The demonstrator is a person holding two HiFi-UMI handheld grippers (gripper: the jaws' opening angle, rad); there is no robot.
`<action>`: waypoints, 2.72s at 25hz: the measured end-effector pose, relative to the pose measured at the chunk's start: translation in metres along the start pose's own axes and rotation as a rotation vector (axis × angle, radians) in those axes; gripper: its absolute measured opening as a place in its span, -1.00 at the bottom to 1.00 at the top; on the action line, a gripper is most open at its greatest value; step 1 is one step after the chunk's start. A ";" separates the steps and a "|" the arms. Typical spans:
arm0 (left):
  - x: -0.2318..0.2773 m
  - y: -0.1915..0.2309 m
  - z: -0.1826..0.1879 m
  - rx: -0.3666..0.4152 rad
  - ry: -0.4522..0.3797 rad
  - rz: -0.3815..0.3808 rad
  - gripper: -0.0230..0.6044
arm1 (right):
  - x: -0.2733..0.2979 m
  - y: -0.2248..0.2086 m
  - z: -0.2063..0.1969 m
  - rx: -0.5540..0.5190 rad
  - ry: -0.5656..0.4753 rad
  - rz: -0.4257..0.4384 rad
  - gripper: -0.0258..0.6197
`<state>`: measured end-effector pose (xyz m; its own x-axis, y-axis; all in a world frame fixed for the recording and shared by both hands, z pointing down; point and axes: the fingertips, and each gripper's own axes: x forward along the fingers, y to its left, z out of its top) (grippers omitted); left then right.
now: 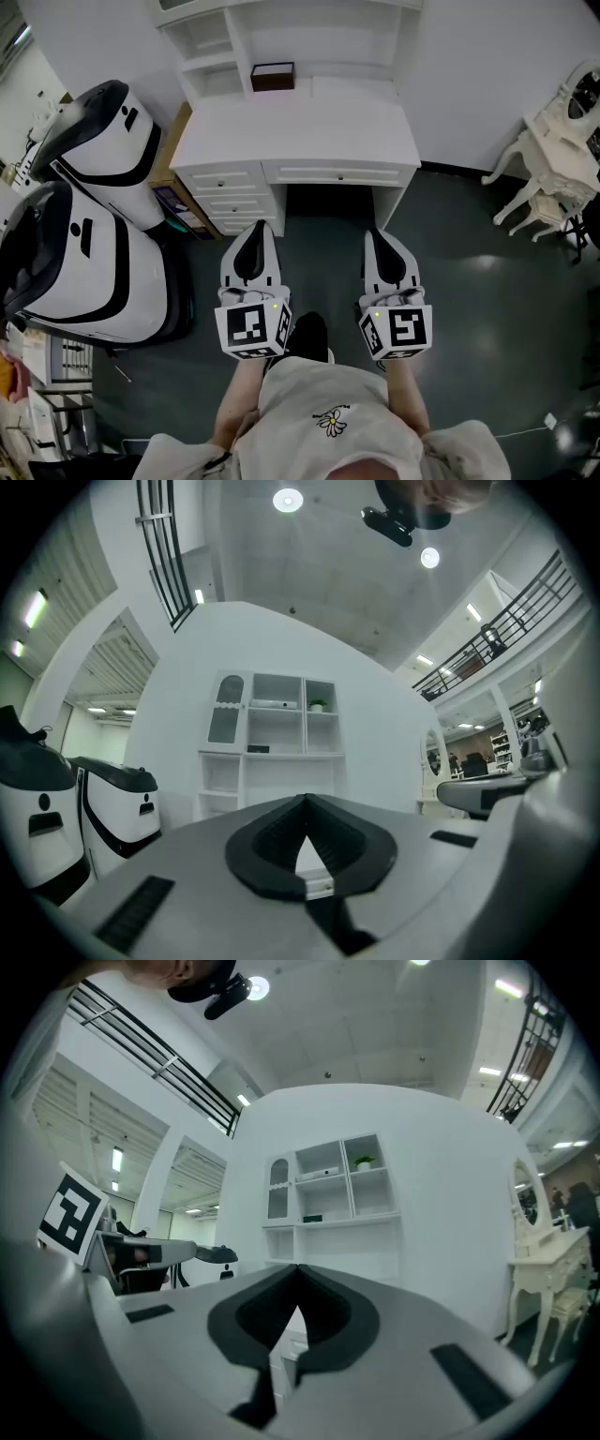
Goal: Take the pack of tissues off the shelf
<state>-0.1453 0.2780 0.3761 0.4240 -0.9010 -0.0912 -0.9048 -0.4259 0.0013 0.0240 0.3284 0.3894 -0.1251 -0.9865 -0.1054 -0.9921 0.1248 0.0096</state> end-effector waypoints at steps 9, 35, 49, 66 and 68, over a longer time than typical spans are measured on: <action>0.077 0.014 -0.003 -0.020 -0.075 -0.016 -0.93 | 0.066 -0.021 0.006 -0.070 -0.094 0.033 -0.92; 0.474 0.159 0.004 -0.025 -0.073 -0.062 -0.93 | 0.480 -0.116 -0.003 -0.074 -0.052 -0.046 -0.92; 0.519 0.154 -0.005 -0.020 -0.062 0.016 -0.93 | 0.531 -0.151 -0.011 -0.049 -0.055 0.023 -0.92; 0.538 0.145 0.003 -0.034 -0.085 0.012 -0.35 | 0.537 -0.173 -0.007 -0.025 -0.085 0.029 -0.91; 0.541 0.145 0.003 -0.058 -0.086 0.001 -0.04 | 0.537 -0.175 -0.006 -0.020 -0.090 0.025 -0.92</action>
<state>-0.0470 -0.2707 0.3238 0.4156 -0.8923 -0.1763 -0.9005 -0.4309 0.0584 0.1301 -0.2239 0.3366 -0.1499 -0.9694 -0.1943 -0.9887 0.1461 0.0336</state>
